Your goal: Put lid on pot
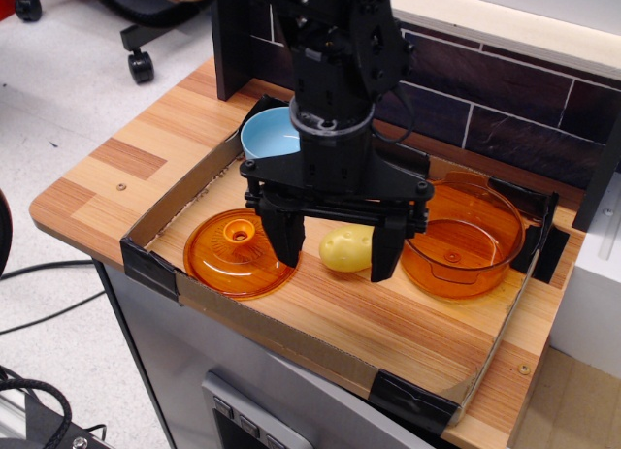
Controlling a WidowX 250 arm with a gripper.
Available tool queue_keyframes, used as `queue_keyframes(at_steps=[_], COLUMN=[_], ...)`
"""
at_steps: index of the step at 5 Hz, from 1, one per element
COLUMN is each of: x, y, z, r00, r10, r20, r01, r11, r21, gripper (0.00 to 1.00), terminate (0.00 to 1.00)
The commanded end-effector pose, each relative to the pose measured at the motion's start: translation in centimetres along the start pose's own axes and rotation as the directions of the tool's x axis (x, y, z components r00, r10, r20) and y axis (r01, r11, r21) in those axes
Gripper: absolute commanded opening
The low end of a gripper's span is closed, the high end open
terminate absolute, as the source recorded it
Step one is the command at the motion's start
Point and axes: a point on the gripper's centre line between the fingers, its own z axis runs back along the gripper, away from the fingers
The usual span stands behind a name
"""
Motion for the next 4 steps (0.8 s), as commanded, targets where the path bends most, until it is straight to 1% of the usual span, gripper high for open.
queue_keyframes(at_steps=[1, 2, 3, 4], x=[0.0, 1.7, 3.8, 4.8], y=[0.0, 2.3, 4.4, 6.2], z=[0.0, 0.2, 1.1, 0.8], r00=[1.000, 0.999, 0.998, 0.996], r10=[0.000, -0.038, -0.039, -0.052], r20=[0.000, -0.024, -0.057, -0.069], r01=[0.000, 0.037, 0.034, 0.044], r11=[1.000, 0.999, 0.996, 0.992], r21=[0.000, -0.034, -0.079, -0.115], gripper=[1.00, 1.00, 1.00, 1.00], terminate=[0.00, 0.00, 0.00, 0.00])
